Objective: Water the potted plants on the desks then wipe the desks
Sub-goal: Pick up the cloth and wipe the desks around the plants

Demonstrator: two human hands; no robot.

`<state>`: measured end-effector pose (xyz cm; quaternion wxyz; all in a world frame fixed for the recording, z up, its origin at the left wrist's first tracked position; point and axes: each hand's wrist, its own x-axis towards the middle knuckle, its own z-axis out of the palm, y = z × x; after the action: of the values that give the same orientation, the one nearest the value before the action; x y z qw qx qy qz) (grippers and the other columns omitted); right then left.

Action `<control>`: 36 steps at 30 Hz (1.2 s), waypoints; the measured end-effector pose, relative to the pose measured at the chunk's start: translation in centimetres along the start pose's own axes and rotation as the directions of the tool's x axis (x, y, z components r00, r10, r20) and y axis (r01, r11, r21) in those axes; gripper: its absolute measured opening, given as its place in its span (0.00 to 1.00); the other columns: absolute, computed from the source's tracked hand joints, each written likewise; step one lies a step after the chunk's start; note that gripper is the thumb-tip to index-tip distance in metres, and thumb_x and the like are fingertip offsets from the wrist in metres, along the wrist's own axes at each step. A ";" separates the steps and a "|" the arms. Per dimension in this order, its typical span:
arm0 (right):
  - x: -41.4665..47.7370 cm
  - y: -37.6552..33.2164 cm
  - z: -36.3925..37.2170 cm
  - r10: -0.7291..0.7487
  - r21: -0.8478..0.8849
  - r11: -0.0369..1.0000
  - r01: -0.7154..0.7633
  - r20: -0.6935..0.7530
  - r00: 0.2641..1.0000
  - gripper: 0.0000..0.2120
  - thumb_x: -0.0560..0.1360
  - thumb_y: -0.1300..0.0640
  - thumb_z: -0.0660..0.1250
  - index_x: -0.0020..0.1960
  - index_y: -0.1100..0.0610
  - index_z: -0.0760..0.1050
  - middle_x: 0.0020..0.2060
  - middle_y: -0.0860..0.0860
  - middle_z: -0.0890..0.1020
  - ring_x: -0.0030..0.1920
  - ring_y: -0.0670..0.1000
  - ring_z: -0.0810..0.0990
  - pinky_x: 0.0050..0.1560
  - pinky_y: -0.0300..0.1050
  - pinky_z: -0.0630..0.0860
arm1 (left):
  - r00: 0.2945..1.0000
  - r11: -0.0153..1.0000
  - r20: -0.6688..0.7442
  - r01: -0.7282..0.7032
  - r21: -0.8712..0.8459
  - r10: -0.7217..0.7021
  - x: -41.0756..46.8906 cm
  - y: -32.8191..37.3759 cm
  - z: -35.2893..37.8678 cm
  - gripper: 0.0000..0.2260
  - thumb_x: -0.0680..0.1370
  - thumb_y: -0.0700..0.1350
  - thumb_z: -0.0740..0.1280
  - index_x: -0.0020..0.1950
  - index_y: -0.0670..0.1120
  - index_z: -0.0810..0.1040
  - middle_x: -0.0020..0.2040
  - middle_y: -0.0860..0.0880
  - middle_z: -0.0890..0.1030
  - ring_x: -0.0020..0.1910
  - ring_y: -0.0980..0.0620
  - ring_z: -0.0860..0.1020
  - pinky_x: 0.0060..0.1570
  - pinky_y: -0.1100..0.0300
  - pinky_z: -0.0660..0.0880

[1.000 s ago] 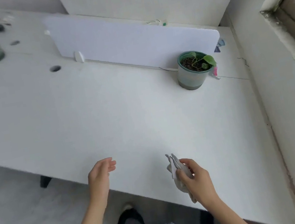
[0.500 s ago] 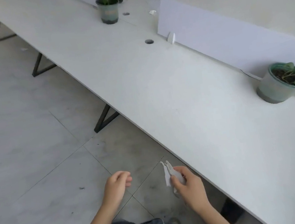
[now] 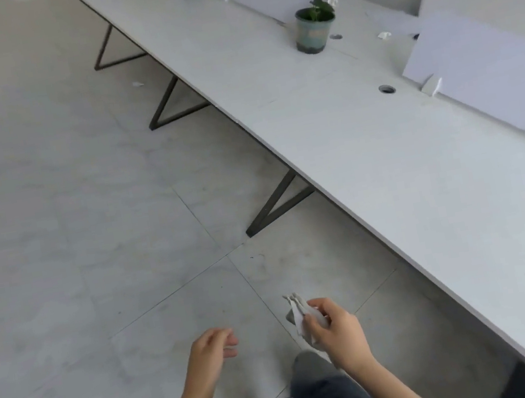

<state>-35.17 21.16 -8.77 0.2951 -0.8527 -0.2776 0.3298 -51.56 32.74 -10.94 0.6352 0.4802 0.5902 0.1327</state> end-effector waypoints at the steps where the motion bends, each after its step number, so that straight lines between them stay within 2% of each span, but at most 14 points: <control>1: 0.6 -0.4 0.3 0.009 -0.015 1.000 -0.009 0.004 1.000 0.10 0.74 0.55 0.63 0.54 0.52 0.76 0.36 0.48 0.82 0.42 0.54 0.82 0.45 0.49 0.78 | 0.999 1.000 0.032 0.011 0.008 -0.011 0.6 0.1 0.1 0.10 0.78 0.38 0.59 0.40 0.40 0.77 0.39 0.41 0.80 0.36 0.46 0.76 0.37 0.60 0.69; 3: 2.3 -1.5 0.7 0.008 -0.045 0.999 -0.008 0.019 1.000 0.10 0.74 0.55 0.63 0.55 0.53 0.75 0.34 0.46 0.79 0.39 0.52 0.80 0.44 0.46 0.76 | 0.999 0.999 0.047 0.016 0.033 -0.017 2.1 1.0 -0.1 0.09 0.78 0.38 0.60 0.41 0.40 0.77 0.39 0.42 0.80 0.36 0.47 0.77 0.37 0.60 0.70; 7: 7.5 -5.0 1.5 -0.051 -0.071 0.996 0.055 0.049 0.997 0.12 0.76 0.55 0.61 0.58 0.55 0.74 0.36 0.45 0.77 0.35 0.45 0.74 0.38 0.37 0.71 | 0.999 1.000 -0.040 0.006 -0.007 -0.006 6.2 3.9 -2.0 0.10 0.78 0.38 0.59 0.41 0.41 0.77 0.39 0.43 0.80 0.37 0.46 0.77 0.38 0.60 0.69; 10: 13.1 -8.7 1.7 -0.117 -0.025 0.993 0.119 0.066 0.991 0.12 0.76 0.55 0.61 0.59 0.55 0.74 0.33 0.41 0.75 0.31 0.40 0.74 0.34 0.29 0.69 | 0.997 1.000 -0.079 0.017 -0.011 -0.018 10.0 6.4 -2.8 0.09 0.78 0.39 0.59 0.45 0.39 0.78 0.41 0.41 0.80 0.38 0.47 0.77 0.38 0.60 0.69; 14: 19.9 -13.4 1.1 -0.177 0.010 0.984 0.177 0.064 0.982 0.13 0.76 0.55 0.61 0.59 0.55 0.74 0.39 0.47 0.78 0.29 0.36 0.74 0.27 0.26 0.69 | 0.993 0.999 -0.114 -0.034 0.004 0.034 15.4 11.6 -2.7 0.09 0.78 0.41 0.59 0.46 0.40 0.78 0.42 0.44 0.80 0.40 0.47 0.77 0.41 0.60 0.70; 19: 24.6 -15.0 1.5 -0.128 0.028 0.992 0.126 0.099 0.987 0.11 0.75 0.55 0.62 0.56 0.54 0.75 0.35 0.45 0.79 0.29 0.38 0.77 0.29 0.28 0.70 | 0.994 0.997 -0.074 -0.081 0.015 0.082 19.7 16.1 -2.3 0.08 0.78 0.41 0.60 0.43 0.43 0.77 0.41 0.46 0.80 0.39 0.50 0.77 0.41 0.62 0.70; 22: 26.3 -15.1 2.1 -0.078 -0.004 0.997 0.079 0.110 0.991 0.10 0.75 0.54 0.63 0.55 0.54 0.76 0.37 0.46 0.79 0.35 0.44 0.77 0.41 0.41 0.77 | 0.997 1.000 -0.072 -0.008 0.021 0.010 21.8 16.4 -3.4 0.08 0.78 0.41 0.60 0.43 0.42 0.78 0.42 0.44 0.81 0.40 0.49 0.77 0.41 0.61 0.70; 23: 27.3 -15.2 2.3 -0.052 0.007 0.999 0.052 0.102 0.993 0.09 0.75 0.54 0.63 0.54 0.53 0.76 0.37 0.46 0.80 0.35 0.43 0.78 0.40 0.41 0.77 | 0.996 1.000 -0.084 0.028 0.010 -0.027 22.9 16.0 -4.0 0.08 0.78 0.40 0.61 0.44 0.41 0.78 0.43 0.43 0.81 0.40 0.48 0.78 0.41 0.60 0.71; 25: 28.5 -16.1 2.3 -0.023 0.045 0.999 0.019 0.087 0.996 0.05 0.76 0.55 0.62 0.51 0.51 0.74 0.33 0.44 0.79 0.29 0.37 0.78 0.30 0.30 0.72 | 0.988 0.995 -0.118 0.096 -0.022 -0.098 24.5 16.2 -5.1 0.08 0.77 0.39 0.61 0.46 0.37 0.78 0.42 0.40 0.81 0.39 0.47 0.77 0.38 0.60 0.71; 26: 28.3 -16.6 2.0 -0.017 0.055 0.998 0.013 0.075 0.997 0.03 0.76 0.55 0.62 0.49 0.50 0.73 0.31 0.43 0.78 0.27 0.34 0.76 0.26 0.29 0.69 | 0.981 0.992 -0.151 0.117 -0.041 -0.122 24.2 16.4 -5.4 0.08 0.77 0.38 0.61 0.47 0.36 0.78 0.41 0.40 0.80 0.38 0.47 0.77 0.37 0.60 0.70; 28: 33.0 -19.0 4.0 0.043 0.101 0.994 -0.042 0.001 0.999 0.03 0.76 0.57 0.61 0.47 0.50 0.73 0.30 0.43 0.77 0.24 0.32 0.74 0.23 0.28 0.67 | 0.987 0.992 -0.100 0.127 0.016 -0.125 30.7 19.0 -8.2 0.08 0.77 0.38 0.61 0.47 0.36 0.78 0.42 0.39 0.80 0.37 0.46 0.76 0.36 0.59 0.70; 31: 33.0 -20.6 4.0 0.084 0.158 0.984 -0.078 -0.032 0.996 0.04 0.75 0.57 0.62 0.46 0.50 0.74 0.28 0.43 0.77 0.23 0.37 0.75 0.22 0.30 0.66 | 0.997 0.994 -0.060 0.063 0.093 -0.058 32.0 21.7 -8.4 0.08 0.78 0.39 0.60 0.42 0.40 0.77 0.42 0.41 0.80 0.39 0.46 0.77 0.37 0.60 0.70; 33: 35.8 -22.7 5.8 0.117 0.175 0.979 -0.101 -0.082 0.990 0.04 0.75 0.55 0.61 0.47 0.49 0.74 0.28 0.44 0.78 0.22 0.43 0.74 0.21 0.33 0.66 | 1.000 0.989 -0.015 -0.014 0.145 0.017 36.1 25.0 -10.2 0.08 0.78 0.39 0.60 0.43 0.40 0.77 0.42 0.43 0.79 0.41 0.46 0.77 0.39 0.61 0.70; 36: 39.2 -27.6 8.2 0.147 0.213 0.970 -0.113 -0.154 0.977 0.03 0.76 0.54 0.61 0.48 0.49 0.73 0.30 0.43 0.77 0.23 0.38 0.76 0.21 0.33 0.66 | 0.994 0.978 0.036 -0.105 0.178 0.100 41.6 31.1 -13.4 0.08 0.79 0.41 0.59 0.45 0.41 0.77 0.41 0.46 0.79 0.42 0.47 0.77 0.45 0.57 0.71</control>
<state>-24.20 68.49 -10.44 0.3809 -0.8593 -0.1599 0.3017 -39.81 85.04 -10.85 0.5895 0.5669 0.5657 0.1052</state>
